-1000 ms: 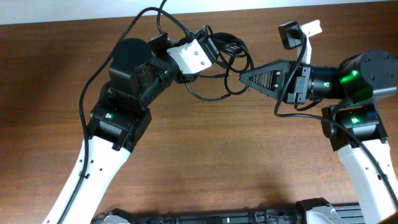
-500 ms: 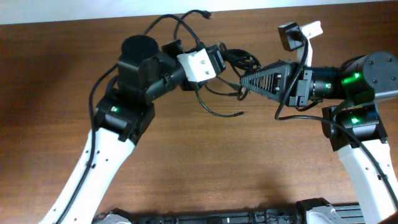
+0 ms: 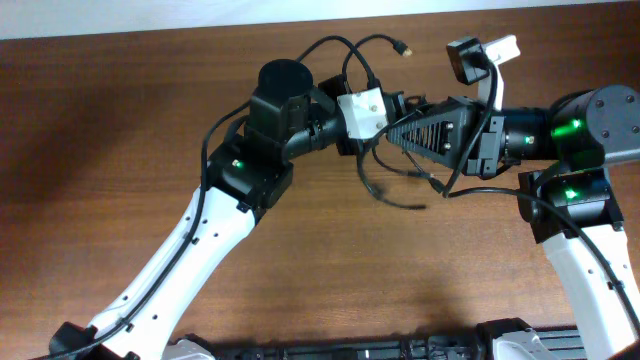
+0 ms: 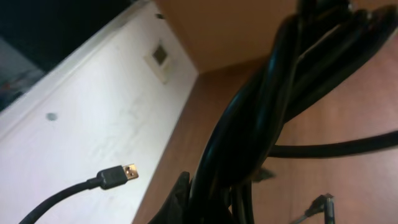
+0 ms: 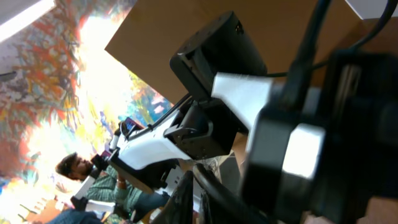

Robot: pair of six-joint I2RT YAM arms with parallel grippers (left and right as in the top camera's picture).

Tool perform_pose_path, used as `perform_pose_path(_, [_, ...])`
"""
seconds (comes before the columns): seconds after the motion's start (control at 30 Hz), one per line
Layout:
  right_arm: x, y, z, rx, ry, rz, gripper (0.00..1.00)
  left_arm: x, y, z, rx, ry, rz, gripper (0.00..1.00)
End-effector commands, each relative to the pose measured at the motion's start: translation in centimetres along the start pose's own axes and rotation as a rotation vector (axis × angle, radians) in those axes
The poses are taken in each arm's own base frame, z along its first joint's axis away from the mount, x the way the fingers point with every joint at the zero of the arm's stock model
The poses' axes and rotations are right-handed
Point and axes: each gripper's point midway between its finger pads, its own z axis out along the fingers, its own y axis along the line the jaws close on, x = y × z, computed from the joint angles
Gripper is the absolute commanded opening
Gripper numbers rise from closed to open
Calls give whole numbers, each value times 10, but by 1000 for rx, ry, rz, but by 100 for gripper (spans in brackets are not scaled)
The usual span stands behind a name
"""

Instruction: Untangle cables

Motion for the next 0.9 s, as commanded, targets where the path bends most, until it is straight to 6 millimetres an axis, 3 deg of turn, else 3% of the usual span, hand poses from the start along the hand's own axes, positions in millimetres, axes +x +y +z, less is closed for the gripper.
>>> perform_pose_path(0.0, [8,16,1,-29,51,-49,4,7,32,-1,-177,59,-56,0])
perform_pose_path(0.13, [14,18,0,-42,84,-53,4,4,55,-8,-269,50,-48,0])
perform_pose_path(0.23, [15,16,0,-46,95,-56,4,6,78,-31,-336,49,-74,0])
perform_pose_path(0.33, [9,-4,2,-41,92,-31,4,7,107,-68,-430,41,-156,0])
perform_pose_path(0.4, [5,-19,4,-37,89,7,4,9,109,-78,-438,55,-166,0])
perform_pose_path(0.5, [-2,-46,6,-21,73,73,33,12,103,-82,-424,81,-196,0])
perform_pose_path(0.57, [-4,-53,6,-21,73,74,43,17,100,-82,-417,83,-292,0])
perform_pose_path(0.7, [-8,-35,10,-50,76,-128,53,20,98,-81,-421,50,-504,0])
perform_pose_path(0.87, [6,-1,32,-151,131,-359,59,13,89,-74,-398,23,-589,0])
